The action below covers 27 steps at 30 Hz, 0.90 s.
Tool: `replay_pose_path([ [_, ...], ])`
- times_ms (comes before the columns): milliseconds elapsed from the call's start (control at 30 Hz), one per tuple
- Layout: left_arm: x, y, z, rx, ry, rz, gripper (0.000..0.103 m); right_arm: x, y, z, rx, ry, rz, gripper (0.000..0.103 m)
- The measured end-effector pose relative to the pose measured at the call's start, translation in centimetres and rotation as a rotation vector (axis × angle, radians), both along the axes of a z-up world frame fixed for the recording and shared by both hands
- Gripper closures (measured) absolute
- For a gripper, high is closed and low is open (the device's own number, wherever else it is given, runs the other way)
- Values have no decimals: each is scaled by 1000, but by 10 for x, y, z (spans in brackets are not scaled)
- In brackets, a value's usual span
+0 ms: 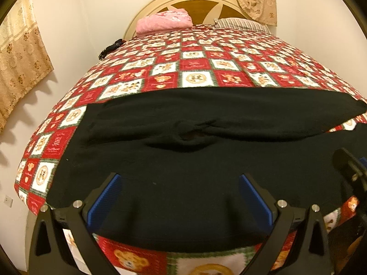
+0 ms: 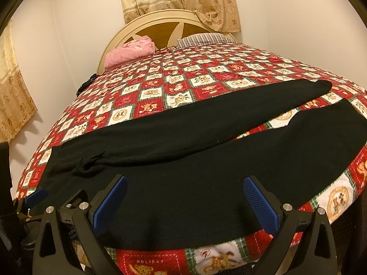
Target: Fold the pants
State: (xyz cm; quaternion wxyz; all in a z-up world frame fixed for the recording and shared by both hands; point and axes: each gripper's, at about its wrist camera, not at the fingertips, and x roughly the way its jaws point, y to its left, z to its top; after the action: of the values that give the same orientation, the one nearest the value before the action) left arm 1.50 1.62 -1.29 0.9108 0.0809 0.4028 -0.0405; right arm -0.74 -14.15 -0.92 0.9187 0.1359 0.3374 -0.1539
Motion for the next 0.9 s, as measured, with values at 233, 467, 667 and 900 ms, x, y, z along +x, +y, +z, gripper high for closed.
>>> replay_pose_path([
  [233, 50, 75, 8, -60, 20, 36, 0, 22, -21, 1, -3, 2, 45, 1],
  [467, 141, 166, 17, -42, 31, 149, 5, 59, -24, 10, -23, -18, 137, 2],
  [667, 197, 197, -14, -191, 207, 157, 33, 93, -17, 10, -26, 27, 200, 10],
  [900, 225, 197, -42, -184, 303, 133, 32, 142, -23, 16, -34, 81, 310, 10],
])
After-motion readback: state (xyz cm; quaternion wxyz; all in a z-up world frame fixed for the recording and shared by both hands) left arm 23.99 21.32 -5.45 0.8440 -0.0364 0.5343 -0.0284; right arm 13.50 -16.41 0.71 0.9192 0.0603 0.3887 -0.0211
